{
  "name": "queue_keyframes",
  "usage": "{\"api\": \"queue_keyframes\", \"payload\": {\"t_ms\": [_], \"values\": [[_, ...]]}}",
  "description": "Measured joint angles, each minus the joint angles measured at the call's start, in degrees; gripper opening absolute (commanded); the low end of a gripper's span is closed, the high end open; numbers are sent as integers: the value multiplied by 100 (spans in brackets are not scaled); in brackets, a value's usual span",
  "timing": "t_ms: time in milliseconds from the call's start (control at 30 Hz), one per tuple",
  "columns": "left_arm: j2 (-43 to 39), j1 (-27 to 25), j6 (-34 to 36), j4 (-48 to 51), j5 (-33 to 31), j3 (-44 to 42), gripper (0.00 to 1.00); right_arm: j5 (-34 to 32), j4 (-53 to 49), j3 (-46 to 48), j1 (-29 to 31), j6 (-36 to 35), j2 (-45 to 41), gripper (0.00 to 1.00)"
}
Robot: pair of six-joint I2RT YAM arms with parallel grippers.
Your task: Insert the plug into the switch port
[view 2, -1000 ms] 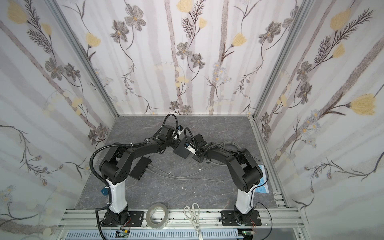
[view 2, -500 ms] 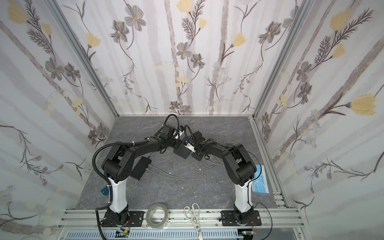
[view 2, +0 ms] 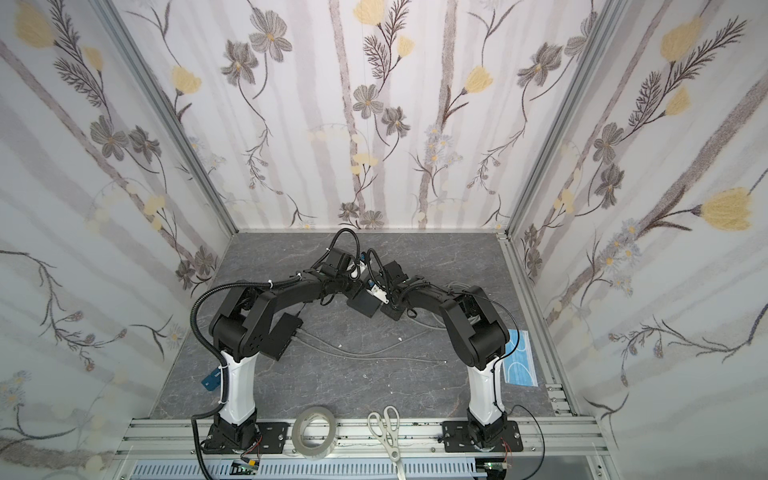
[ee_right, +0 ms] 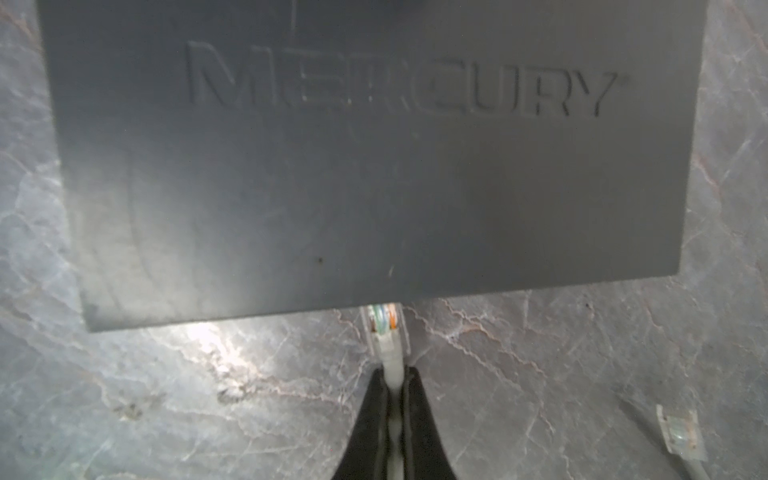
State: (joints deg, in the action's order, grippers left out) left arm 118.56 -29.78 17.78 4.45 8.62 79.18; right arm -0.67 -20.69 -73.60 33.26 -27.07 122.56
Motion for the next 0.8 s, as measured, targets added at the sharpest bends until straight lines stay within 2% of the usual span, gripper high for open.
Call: {"api": "queue_keyframes", "payload": {"t_ms": [533,800], "values": [[98,0,-17,105,184,133,36,-83,140,-96,-44,197,85,2],[210,22,-85,269,262,310,39,-83,-61,-286,-37,256,179,0]]}}
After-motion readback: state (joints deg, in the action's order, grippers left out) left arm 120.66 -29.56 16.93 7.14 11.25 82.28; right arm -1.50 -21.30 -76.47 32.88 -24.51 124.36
